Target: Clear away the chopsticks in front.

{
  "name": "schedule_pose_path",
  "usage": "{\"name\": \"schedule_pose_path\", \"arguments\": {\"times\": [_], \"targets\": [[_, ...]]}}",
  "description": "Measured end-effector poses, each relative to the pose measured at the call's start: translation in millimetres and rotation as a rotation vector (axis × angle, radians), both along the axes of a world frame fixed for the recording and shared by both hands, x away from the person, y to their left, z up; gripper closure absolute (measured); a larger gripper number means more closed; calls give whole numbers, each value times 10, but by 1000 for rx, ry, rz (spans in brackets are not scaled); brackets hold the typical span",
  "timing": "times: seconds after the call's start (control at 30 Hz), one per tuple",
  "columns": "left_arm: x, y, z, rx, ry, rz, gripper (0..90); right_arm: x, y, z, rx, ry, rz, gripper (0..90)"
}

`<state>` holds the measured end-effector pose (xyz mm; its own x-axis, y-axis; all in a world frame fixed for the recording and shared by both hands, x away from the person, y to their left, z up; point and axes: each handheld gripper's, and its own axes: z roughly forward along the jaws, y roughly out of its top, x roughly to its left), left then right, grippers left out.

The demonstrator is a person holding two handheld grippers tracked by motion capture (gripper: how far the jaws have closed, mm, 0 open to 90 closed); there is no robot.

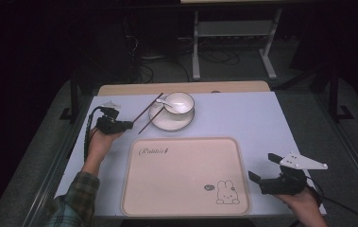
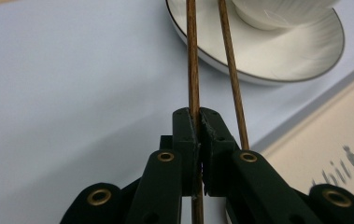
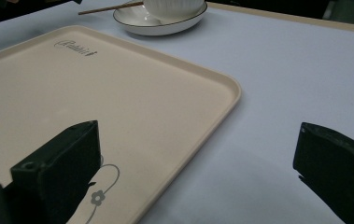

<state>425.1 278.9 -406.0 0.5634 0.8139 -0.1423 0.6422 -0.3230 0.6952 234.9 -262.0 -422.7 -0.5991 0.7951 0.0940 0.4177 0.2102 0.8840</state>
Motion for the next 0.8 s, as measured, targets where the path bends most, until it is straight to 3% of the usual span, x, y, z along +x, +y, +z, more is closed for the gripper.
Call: {"name": "schedule_pose_path", "arguments": {"times": [0.43, 0.8], "targets": [[-480, 231, 0, 0, 8, -10, 851, -1, 8, 0, -5, -2, 0, 2], [-856, 224, 70, -59, 11, -64, 850, -4, 6, 1, -9, -3, 1, 2]]}}
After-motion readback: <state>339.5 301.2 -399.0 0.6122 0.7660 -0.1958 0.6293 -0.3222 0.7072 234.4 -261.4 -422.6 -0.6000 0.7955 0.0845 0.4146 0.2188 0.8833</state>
